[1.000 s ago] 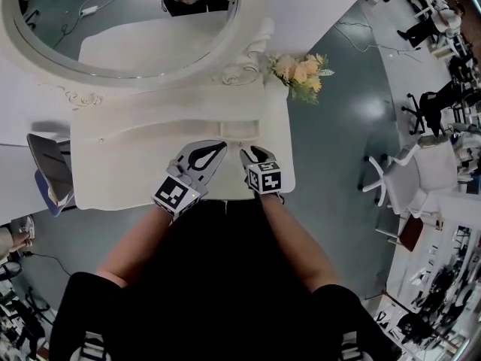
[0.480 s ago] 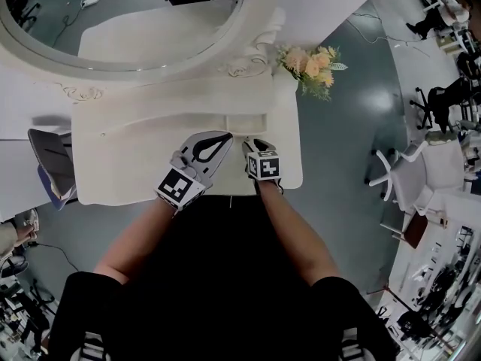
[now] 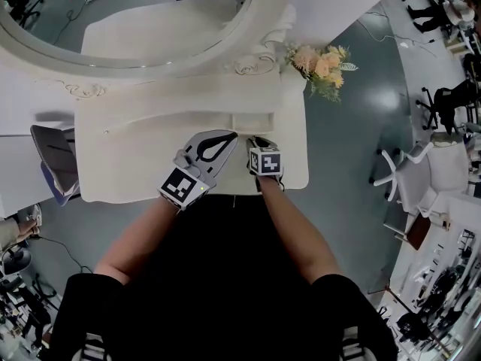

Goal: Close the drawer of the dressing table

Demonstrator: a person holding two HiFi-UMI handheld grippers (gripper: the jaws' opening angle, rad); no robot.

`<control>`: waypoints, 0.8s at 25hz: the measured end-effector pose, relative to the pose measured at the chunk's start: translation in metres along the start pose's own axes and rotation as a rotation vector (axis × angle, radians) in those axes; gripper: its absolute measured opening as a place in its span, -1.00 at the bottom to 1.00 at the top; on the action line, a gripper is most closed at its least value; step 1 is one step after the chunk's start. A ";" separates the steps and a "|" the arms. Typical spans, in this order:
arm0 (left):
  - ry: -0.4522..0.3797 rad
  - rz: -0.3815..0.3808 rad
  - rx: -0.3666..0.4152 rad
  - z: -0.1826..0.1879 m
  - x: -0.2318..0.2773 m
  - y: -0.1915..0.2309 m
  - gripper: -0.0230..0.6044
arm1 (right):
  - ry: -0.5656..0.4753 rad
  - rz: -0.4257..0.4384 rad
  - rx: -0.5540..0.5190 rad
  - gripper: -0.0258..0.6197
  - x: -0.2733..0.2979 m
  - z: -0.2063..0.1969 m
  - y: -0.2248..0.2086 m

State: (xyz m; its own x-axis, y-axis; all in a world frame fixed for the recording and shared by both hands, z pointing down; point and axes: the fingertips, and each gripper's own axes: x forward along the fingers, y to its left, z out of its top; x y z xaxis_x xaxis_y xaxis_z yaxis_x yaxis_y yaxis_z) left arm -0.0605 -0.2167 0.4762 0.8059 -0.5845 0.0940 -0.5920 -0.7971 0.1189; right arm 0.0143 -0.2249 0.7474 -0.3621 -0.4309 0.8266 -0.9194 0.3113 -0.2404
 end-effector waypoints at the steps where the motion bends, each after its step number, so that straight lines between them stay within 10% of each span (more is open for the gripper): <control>1: 0.000 0.003 -0.001 0.000 0.000 0.001 -0.95 | -0.001 0.000 -0.001 -0.61 0.000 0.000 0.001; 20: 0.001 0.034 -0.012 -0.001 0.000 0.015 -0.95 | -0.037 -0.022 0.000 -0.62 0.006 0.023 -0.008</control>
State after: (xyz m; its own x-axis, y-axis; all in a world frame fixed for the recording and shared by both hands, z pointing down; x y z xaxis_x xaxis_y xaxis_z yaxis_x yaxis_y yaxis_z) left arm -0.0694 -0.2280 0.4794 0.7854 -0.6110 0.0996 -0.6190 -0.7749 0.1278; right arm 0.0159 -0.2496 0.7426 -0.3473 -0.4687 0.8122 -0.9272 0.3011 -0.2227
